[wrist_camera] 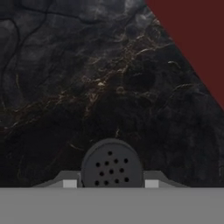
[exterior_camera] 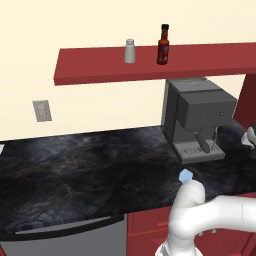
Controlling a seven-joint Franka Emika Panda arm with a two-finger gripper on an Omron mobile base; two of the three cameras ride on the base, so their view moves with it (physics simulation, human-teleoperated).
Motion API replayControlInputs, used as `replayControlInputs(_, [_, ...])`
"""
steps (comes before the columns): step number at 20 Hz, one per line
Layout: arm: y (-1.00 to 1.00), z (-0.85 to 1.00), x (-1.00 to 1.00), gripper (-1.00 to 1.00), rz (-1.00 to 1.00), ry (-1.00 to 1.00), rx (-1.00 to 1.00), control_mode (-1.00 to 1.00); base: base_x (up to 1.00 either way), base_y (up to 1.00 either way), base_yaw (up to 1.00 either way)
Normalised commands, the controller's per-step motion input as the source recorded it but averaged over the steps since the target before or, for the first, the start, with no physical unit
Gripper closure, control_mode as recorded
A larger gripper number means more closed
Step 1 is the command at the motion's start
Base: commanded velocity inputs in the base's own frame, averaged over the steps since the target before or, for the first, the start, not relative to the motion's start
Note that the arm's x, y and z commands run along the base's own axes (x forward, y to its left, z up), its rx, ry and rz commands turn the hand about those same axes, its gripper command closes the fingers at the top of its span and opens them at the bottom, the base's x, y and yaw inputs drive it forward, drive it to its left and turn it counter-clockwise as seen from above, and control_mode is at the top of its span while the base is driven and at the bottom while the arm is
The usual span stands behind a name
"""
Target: There are various items on the counter. Only move the condiments/shakers into the cabinet.
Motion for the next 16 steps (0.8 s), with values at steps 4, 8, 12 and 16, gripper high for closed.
replayControlInputs(4, [0.0,0.15,0.0,1.0,0.0,-0.07,0.0,-1.0,0.0,0.0,0.0])
replayControlInputs(8, [0.0,0.85,-0.27,1.0,0.0,-0.09,0.0,-1.0,0.0,0.0,0.0])
replayControlInputs(12, [0.06,1.0,-0.63,1.0,0.0,-0.07,0.0,-1.0,0.0,0.0,0.0])
replayControlInputs(16, [0.43,1.0,-0.89,1.0,0.0,0.0,-0.01,-1.0,0.0,0.0,0.0])
